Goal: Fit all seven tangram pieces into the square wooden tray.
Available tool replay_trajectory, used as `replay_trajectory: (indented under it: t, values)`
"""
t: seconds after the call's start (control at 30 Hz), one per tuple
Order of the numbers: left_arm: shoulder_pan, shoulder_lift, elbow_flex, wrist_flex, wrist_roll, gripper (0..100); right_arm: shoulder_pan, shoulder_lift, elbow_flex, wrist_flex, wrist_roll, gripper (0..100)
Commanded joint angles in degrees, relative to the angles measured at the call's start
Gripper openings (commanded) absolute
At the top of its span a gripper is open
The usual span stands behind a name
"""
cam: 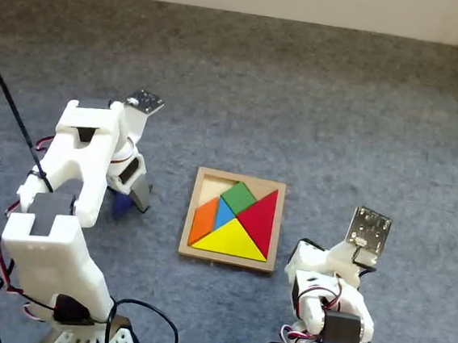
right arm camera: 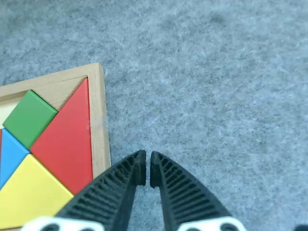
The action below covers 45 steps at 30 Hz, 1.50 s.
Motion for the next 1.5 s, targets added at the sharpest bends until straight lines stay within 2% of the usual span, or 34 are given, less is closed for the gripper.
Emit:
replay_trajectory:
  t: [0.0, 0.3, 0.93, 1.13, 1.37, 1.47]
  values:
    - [-0.22, 0.22, -2.68, -0.09, -2.46, 26, 0.84, -0.75, 8.04, -0.04, -0.35, 3.1]
    - [-0.57, 0.84, -4.09, -3.25, -2.29, 26, 0.84, -0.75, 8.04, -0.04, -0.35, 3.1]
    - [-0.13, 0.92, -3.56, -2.99, -2.46, 25, 0.84, -0.75, 8.04, -0.04, -0.35, 3.1]
    - [0.48, 0.66, -3.65, -2.99, -2.2, 18, 0.84, -0.75, 8.04, -0.04, -0.35, 3.1]
    - [2.68, 0.22, -3.82, -2.11, -1.76, 15, 0.84, -0.75, 8.04, -0.04, -0.35, 3.1]
    - [3.82, -0.04, -4.18, -0.79, 0.97, 15, 0.84, -0.75, 8.04, -0.04, -0.35, 3.1]
